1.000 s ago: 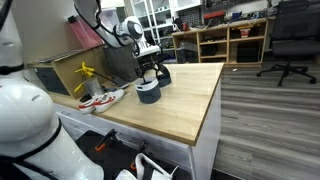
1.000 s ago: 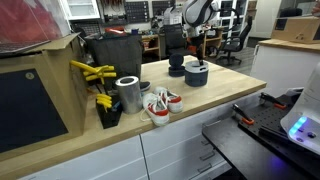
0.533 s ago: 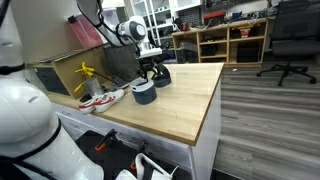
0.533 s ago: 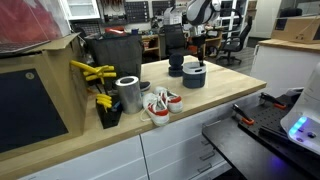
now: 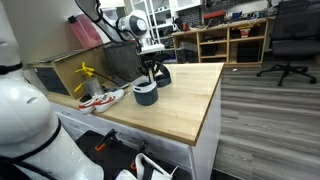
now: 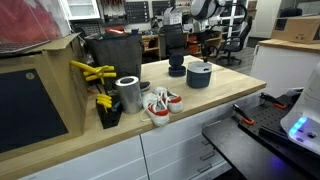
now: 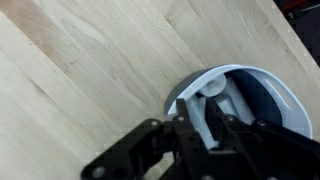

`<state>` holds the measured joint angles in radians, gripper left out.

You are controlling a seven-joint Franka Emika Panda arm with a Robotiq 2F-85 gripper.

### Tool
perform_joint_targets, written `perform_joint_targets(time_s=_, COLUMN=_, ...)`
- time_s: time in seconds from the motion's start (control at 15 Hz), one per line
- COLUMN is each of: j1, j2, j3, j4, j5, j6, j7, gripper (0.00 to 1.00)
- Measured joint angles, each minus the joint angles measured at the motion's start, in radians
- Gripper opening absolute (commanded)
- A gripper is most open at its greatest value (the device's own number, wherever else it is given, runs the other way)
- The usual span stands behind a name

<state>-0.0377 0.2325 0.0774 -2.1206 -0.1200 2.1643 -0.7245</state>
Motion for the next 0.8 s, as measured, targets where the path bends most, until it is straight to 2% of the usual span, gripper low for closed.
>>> perform_joint_targets(time_s=0.33, j1=-0.011, j2=-0.058, j3=-0.034, j4=-0.025, j5=-0.009, j6=-0.004, j7=-0.001, gripper=0.97)
perform_joint_targets(time_s=0.6, j1=-0.011, j2=-0.073, j3=-0.046, j4=-0.062, j5=-0.010, j6=0.001, j7=0.028, gripper=1.00)
perform_joint_targets(time_s=0.8, j1=-0.005, j2=-0.062, j3=-0.045, j4=-0.106, j5=0.000, j6=0.055, j7=0.135, gripper=1.00)
